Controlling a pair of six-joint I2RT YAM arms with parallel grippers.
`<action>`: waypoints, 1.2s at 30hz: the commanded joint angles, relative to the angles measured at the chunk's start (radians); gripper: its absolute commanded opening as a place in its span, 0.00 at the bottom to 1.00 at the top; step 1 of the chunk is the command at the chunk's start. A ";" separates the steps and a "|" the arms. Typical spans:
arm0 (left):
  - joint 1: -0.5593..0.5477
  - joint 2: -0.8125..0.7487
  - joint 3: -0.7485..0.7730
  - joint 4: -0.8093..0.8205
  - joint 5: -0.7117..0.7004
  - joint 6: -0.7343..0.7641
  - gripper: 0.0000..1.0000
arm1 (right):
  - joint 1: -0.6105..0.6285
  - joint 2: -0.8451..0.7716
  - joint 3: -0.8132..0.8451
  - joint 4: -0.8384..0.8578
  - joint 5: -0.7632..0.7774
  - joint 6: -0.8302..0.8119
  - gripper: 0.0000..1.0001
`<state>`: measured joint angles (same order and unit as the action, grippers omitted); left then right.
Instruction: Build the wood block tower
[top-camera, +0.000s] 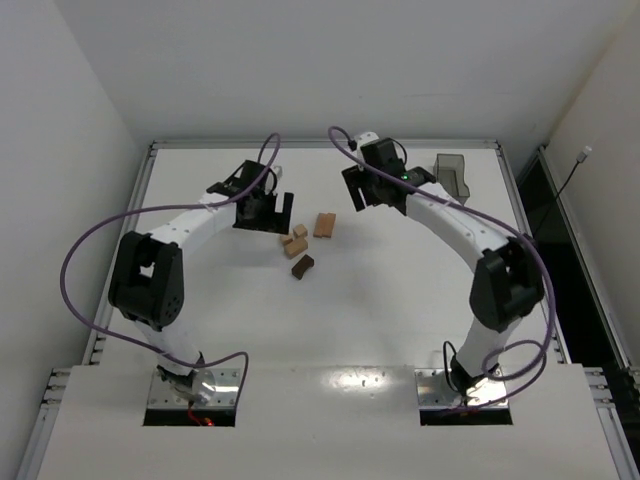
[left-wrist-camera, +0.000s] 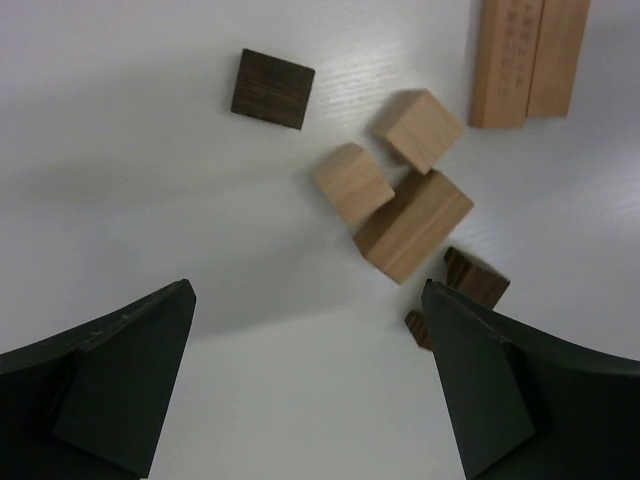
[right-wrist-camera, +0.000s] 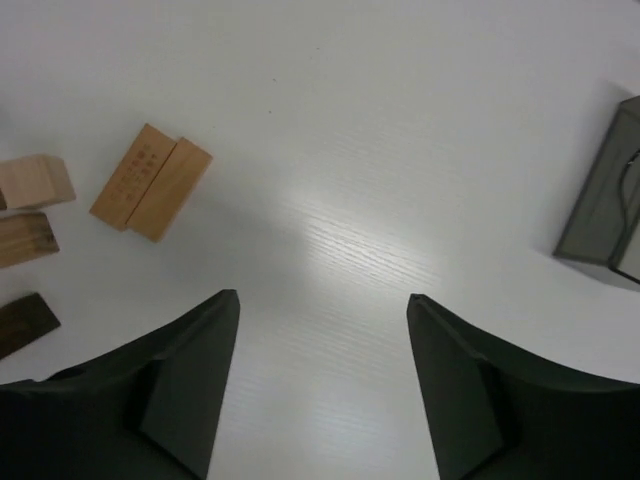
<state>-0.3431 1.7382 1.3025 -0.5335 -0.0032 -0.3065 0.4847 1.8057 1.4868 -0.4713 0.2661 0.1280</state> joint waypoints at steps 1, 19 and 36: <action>0.007 -0.065 -0.019 0.006 0.080 0.147 0.96 | 0.000 -0.123 -0.055 0.010 -0.013 -0.114 0.68; -0.115 0.115 0.138 -0.046 0.063 0.487 0.65 | -0.074 -0.233 -0.204 0.010 -0.093 -0.136 0.84; -0.116 0.302 0.356 -0.042 0.062 0.535 0.58 | -0.110 -0.195 -0.203 0.010 -0.153 -0.126 0.83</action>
<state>-0.4568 2.0350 1.6035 -0.5819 0.0410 0.2199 0.3836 1.6032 1.2678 -0.4843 0.1379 -0.0040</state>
